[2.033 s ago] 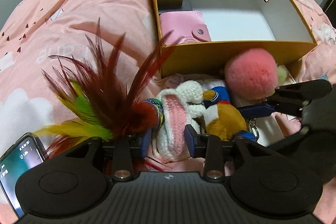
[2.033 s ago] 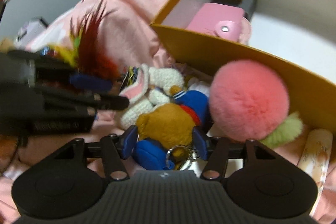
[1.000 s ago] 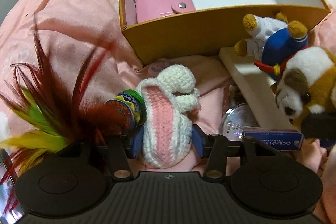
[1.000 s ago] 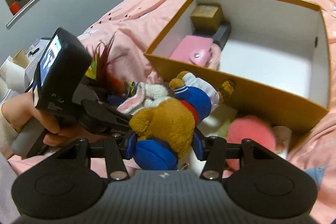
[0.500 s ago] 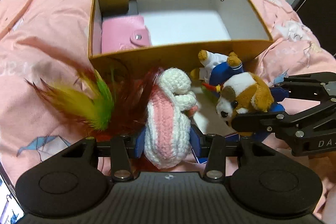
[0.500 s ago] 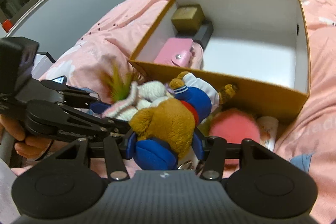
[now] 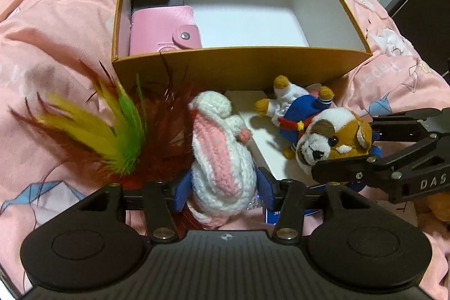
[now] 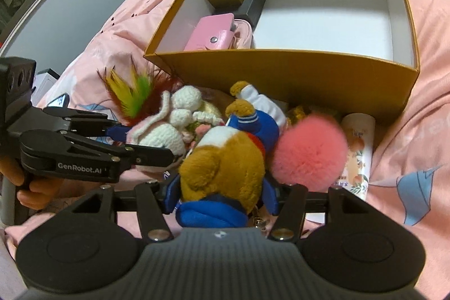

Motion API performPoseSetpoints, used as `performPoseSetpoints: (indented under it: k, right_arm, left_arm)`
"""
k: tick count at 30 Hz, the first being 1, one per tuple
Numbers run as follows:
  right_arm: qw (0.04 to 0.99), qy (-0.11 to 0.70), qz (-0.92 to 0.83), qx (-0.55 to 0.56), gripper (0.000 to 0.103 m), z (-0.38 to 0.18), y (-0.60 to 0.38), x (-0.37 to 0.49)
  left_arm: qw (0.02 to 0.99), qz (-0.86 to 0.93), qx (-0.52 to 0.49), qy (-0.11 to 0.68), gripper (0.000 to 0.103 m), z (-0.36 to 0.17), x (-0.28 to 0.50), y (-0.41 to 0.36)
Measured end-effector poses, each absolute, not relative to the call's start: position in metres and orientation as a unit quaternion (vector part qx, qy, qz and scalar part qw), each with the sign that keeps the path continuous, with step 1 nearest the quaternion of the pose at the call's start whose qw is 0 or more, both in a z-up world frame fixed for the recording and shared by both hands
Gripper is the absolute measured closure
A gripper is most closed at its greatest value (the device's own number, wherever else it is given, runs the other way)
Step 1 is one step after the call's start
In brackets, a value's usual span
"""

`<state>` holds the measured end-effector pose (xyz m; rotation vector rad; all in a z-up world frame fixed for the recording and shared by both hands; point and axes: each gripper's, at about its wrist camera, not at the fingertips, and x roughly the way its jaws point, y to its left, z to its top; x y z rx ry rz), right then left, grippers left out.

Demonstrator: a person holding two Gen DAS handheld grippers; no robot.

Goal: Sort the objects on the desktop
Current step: 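Grasp the white crocheted bunny with the left tool while the right tool grasps the brown plush dog, then lift the bunny with the left tool while the right tool lifts the plush dog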

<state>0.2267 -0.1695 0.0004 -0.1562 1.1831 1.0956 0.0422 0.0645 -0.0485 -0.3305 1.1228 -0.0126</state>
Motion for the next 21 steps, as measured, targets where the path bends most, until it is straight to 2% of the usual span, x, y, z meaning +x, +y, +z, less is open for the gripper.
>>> performPoseSetpoints:
  k: [2,8,15,21]
  right_arm:
    - [0.692,0.533,0.482,-0.06,0.036,0.001,-0.17,0.233]
    - [0.695,0.547,0.463,-0.046,0.036,0.002,-0.171,0.248]
    - [0.688,0.556,0.463,-0.066,0.04,-0.012,-0.166,0.244]
    - [0.674,0.575,0.459,-0.068,0.043,-0.031,-0.165,0.238]
  left_arm:
    - [0.83,-0.002,-0.156,0.535,0.044,-0.05,0.048,0.066]
    - [0.816,0.005,-0.18,0.55,0.042,-0.054,0.062,0.073]
    - [0.788,0.022,-0.188,0.586,0.041,-0.072,0.077,0.075]
    - [0.788,0.031,-0.168,0.591,0.048,-0.079,0.072,0.065]
